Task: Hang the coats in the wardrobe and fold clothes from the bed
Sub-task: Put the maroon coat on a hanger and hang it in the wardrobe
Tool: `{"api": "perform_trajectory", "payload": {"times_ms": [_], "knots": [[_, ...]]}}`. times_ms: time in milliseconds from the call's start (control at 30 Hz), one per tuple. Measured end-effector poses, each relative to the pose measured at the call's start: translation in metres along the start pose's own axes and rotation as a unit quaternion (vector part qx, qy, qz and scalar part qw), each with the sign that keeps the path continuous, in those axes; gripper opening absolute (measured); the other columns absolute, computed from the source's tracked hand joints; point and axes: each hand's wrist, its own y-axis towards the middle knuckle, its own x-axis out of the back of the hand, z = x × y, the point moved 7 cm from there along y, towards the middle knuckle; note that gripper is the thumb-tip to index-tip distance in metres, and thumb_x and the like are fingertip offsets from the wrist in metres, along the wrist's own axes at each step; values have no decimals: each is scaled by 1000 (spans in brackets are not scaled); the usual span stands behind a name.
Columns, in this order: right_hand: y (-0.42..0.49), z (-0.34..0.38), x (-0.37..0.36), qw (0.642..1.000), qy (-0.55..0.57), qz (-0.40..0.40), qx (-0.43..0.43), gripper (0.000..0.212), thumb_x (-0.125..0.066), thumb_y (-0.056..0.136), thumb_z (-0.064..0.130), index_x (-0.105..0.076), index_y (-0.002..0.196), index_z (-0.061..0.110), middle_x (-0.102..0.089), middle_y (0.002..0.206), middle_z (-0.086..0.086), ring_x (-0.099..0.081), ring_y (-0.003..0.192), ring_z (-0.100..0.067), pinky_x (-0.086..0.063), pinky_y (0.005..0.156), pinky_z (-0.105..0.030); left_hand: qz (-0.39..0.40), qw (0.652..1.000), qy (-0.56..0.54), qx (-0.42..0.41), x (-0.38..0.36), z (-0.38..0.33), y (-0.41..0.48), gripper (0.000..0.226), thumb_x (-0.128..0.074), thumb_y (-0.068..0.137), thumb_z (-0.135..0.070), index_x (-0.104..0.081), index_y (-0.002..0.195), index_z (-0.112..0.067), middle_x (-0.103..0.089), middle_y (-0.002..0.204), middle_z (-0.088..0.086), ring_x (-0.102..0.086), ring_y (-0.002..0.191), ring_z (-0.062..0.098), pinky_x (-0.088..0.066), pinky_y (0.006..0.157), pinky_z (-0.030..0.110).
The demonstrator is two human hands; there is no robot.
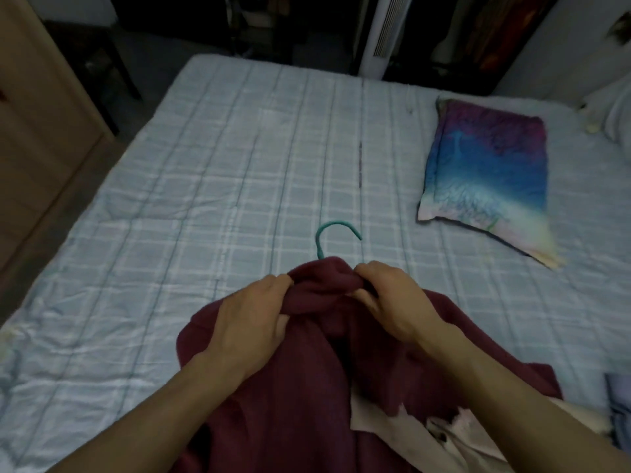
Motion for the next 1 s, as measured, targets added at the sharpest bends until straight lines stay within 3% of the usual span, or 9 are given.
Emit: {"api": "perform_trajectory", "payload": {"times_ms": [167, 433, 700, 800, 1000], "knots": [[-22, 44, 92, 988, -15, -154, 22, 14, -63, 89, 20, -66, 102, 17, -55, 86, 4, -57, 76, -19, -47, 66, -35, -72, 996, 7, -58, 85, -58, 8, 30, -67, 81, -17, -61, 111, -16, -63, 95, 0, -62, 82, 23, -53, 69, 42], [-59, 152, 257, 930, -45, -354, 86, 15, -69, 88, 21, -69, 101, 13, -60, 84, 1, -58, 70, -18, -52, 63, -38, -228, 962, 65, -134, 255, -145, 8, 33, -67, 78, -13, -64, 110, -13, -62, 92, 3, -61, 75, 24, -50, 60, 34], [-117, 270, 380, 862, -45, -480, 160, 24, -65, 91, 36, -71, 100, 15, -64, 90, 4, -61, 74, -14, -54, 68, -38, -361, 903, 94, -214, 415, -216, -32, 36, -68, 77, -8, -61, 113, -10, -60, 98, 8, -58, 88, 30, -51, 77, 46], [-140, 305, 401, 839, -59, -513, 174, 24, -65, 90, 37, -71, 99, 16, -67, 90, 5, -63, 75, -14, -54, 69, -38, -363, 894, 73, -252, 450, -228, -52, 33, -67, 82, -8, -59, 115, -9, -59, 102, 8, -57, 91, 29, -50, 83, 46], [-172, 349, 410, 832, -76, -515, 192, 26, -63, 92, 41, -72, 99, 18, -66, 88, 4, -62, 74, -15, -54, 68, -40, -333, 894, 58, -296, 483, -236, -93, 27, -69, 83, -18, -56, 106, -13, -60, 96, 0, -57, 84, 20, -51, 79, 39]]}}
